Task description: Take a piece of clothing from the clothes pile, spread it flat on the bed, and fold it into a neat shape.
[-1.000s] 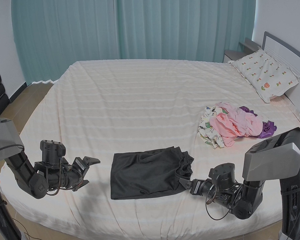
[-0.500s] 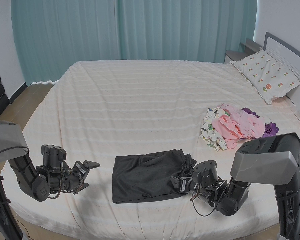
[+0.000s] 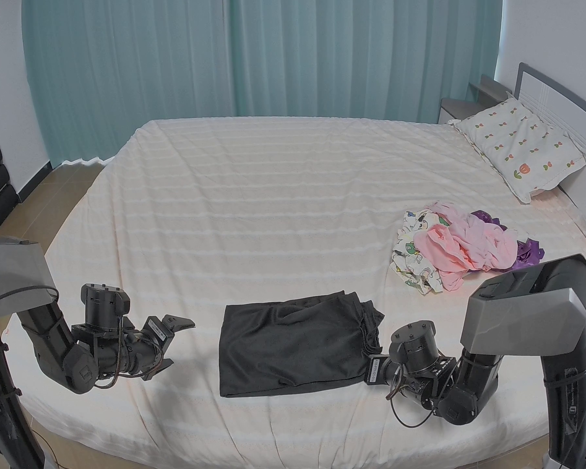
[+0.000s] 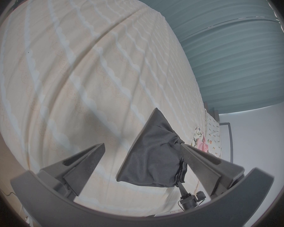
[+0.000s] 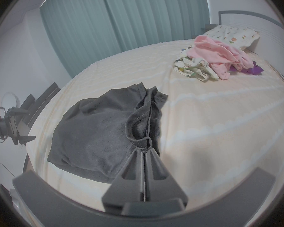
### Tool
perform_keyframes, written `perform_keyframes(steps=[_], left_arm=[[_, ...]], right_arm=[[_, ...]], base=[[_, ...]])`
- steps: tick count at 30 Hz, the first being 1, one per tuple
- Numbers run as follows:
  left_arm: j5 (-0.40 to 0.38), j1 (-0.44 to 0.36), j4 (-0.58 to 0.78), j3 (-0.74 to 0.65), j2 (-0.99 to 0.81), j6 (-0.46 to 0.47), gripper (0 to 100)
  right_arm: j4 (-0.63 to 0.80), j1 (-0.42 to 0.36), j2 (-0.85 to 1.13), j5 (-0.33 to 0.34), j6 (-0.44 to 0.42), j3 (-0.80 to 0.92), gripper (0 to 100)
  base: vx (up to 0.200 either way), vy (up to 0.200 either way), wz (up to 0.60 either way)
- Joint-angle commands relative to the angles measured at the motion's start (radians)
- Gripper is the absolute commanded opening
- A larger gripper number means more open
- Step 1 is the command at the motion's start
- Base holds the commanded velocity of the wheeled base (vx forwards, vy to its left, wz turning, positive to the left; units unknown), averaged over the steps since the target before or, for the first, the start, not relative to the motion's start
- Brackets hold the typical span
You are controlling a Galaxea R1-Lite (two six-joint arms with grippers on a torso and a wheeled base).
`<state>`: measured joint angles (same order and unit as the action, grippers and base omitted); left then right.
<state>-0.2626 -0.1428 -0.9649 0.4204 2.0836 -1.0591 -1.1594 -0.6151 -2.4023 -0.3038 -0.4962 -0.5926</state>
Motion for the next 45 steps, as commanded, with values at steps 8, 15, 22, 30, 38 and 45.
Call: perform_keyframes(steps=[8, 15, 22, 30, 38, 45], left_arm=[[0.000, 0.000, -0.002, 0.000, 0.003, 0.002, 100], [0.002, 0.000, -0.002, -0.002, 0.003, 0.004, 100], [0.002, -0.001, -0.002, 0.000, 0.004, 0.004, 100], [0.005, -0.003, -0.002, 0.001, 0.006, 0.004, 100], [0.008, -0.006, -0.002, 0.000, 0.015, 0.019, 100], [0.009, -0.006, -0.002, -0.002, 0.016, 0.025, 100]], right_arm=[[0.017, 0.054, 0.037, 0.034, -0.018, 0.065, 0], [0.087, 0.044, 0.034, 0.037, -0.015, 0.057, 0], [0.046, 0.044, 0.045, 0.078, -0.022, 0.063, 100], [0.047, 0.141, 0.083, 0.134, -0.039, -0.098, 100], [0.271, 0.167, -0.029, 0.187, -0.113, -0.409, 100], [0.434, 0.160, -0.060, 0.272, -0.137, -0.541, 100]], base=[[0.000, 0.000, 0.00], [0.000, 0.000, 0.00], [0.000, 0.000, 0.00], [0.000, 0.000, 0.00], [0.000, 0.000, 0.00], [0.000, 0.000, 0.00]])
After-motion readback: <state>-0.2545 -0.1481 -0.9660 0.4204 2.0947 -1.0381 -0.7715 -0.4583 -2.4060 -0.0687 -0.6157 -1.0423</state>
